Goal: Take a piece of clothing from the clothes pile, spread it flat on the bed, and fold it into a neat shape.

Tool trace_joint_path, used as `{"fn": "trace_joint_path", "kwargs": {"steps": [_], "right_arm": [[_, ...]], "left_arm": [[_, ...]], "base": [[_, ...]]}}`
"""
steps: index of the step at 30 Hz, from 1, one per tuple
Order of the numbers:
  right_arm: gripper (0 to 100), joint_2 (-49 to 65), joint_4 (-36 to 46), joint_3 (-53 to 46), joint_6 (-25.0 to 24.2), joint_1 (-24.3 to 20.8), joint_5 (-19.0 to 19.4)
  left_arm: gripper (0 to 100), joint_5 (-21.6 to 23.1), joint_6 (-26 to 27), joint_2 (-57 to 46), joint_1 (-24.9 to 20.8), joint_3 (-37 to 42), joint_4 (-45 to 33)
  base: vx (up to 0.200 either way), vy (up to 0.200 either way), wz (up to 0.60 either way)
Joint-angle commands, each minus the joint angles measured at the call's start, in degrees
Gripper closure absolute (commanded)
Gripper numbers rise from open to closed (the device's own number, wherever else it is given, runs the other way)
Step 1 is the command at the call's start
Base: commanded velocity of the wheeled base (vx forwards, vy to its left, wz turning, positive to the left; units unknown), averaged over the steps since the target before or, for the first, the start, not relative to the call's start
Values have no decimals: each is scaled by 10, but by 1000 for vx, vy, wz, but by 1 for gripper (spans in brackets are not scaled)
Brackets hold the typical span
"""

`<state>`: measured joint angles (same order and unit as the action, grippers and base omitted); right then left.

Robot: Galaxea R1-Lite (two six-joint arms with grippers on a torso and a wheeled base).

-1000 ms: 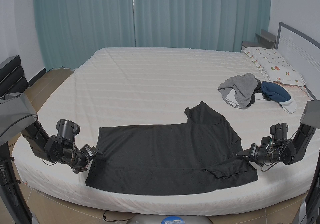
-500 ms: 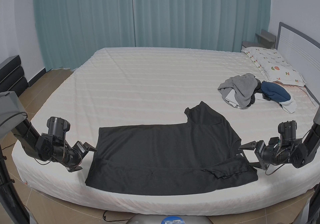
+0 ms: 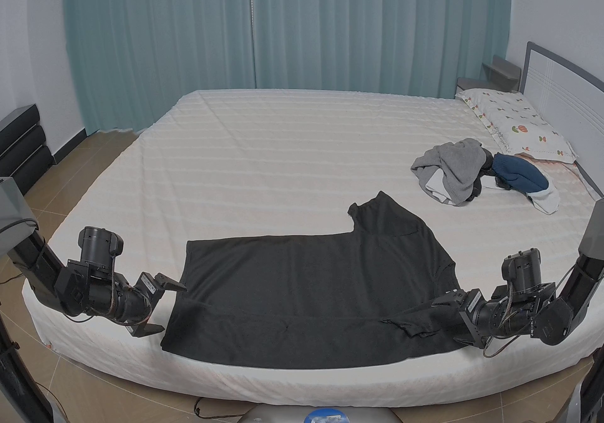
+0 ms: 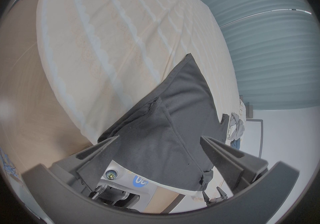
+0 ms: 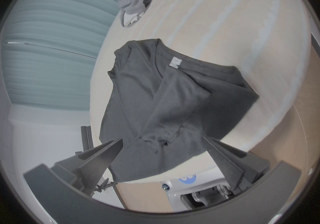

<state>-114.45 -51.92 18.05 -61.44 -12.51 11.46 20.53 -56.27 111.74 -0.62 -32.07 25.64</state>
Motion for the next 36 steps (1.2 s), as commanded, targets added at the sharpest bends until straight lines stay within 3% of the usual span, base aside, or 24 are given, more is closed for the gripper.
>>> {"fn": "trace_joint_path", "kwargs": {"steps": [1,16,31,32,36], "right_arm": [[0,-46,-40,-4,-12,-15,-21],[0,-58,-48,-2,-21,-14,-28],[0,-99,-138,-21,-21,-23,-66],[100,-99,-144,-24,-21,-24,-66],[100,-95,-169,-44,-20,-24,-67]], "left_arm": [[0,3,-1,1,0,8,11],[0,3,0,2,0,9,11],[0,4,3,3,0,9,11],[0,4,3,3,0,9,11],[0,4,3,3,0,9,11]], "base": [[0,0,0],[0,0,0],[0,0,0],[0,0,0],[0,0,0]]}}
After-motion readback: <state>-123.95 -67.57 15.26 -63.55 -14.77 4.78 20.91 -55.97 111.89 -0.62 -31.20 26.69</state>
